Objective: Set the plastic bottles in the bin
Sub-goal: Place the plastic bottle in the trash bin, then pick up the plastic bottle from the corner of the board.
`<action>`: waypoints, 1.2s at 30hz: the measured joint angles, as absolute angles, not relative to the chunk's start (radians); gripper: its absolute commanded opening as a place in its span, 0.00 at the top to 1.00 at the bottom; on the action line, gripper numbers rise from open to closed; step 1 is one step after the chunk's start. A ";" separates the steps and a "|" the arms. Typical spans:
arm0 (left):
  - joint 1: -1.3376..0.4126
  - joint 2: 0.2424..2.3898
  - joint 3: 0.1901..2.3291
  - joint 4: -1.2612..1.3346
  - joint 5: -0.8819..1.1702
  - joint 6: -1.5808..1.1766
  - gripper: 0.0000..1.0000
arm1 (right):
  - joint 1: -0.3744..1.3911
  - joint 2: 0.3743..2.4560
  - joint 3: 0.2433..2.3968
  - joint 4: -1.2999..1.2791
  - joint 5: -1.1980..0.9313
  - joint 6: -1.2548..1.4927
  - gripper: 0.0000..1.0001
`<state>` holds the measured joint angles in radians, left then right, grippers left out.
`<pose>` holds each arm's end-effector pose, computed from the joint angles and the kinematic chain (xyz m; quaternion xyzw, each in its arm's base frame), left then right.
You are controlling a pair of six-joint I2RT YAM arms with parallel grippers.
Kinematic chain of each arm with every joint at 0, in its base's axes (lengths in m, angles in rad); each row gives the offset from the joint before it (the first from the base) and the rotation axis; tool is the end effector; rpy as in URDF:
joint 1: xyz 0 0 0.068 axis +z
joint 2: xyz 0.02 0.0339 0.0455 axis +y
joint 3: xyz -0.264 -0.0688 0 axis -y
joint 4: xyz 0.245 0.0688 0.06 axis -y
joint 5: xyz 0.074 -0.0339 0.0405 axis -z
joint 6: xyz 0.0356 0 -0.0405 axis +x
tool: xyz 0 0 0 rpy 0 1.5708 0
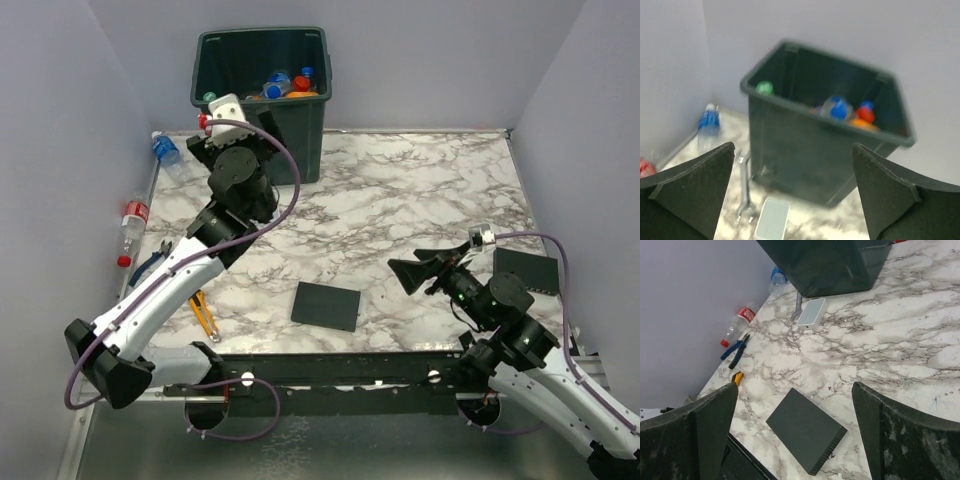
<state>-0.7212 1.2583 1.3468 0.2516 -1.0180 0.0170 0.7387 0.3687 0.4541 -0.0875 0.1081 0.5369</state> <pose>0.2190 -0.1522 0.4771 -0.1893 0.6137 0.0181 0.7663 0.0929 0.0794 0.2891 -0.0332 0.7071 0.3893 0.5894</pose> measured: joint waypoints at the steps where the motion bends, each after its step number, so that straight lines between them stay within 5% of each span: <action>1: -0.696 1.235 1.312 0.161 -1.012 -0.054 0.01 | 0.739 0.366 0.455 -0.089 0.108 0.534 0.01; 8: -0.310 1.179 0.992 -0.276 -0.822 -0.474 0.01 | 0.739 0.359 0.455 -0.100 0.099 0.543 0.02; 15: -0.075 1.246 0.901 -0.411 -0.736 -0.722 0.01 | 0.739 0.344 0.454 -0.107 0.063 0.570 0.02; 27: 0.085 1.482 0.976 -0.431 -0.756 -1.073 0.01 | 0.739 0.322 0.439 -0.116 0.035 0.588 0.02; 36: 0.099 1.688 1.176 -0.231 -0.712 -0.925 0.01 | 0.739 0.347 0.437 -0.119 0.035 0.579 0.02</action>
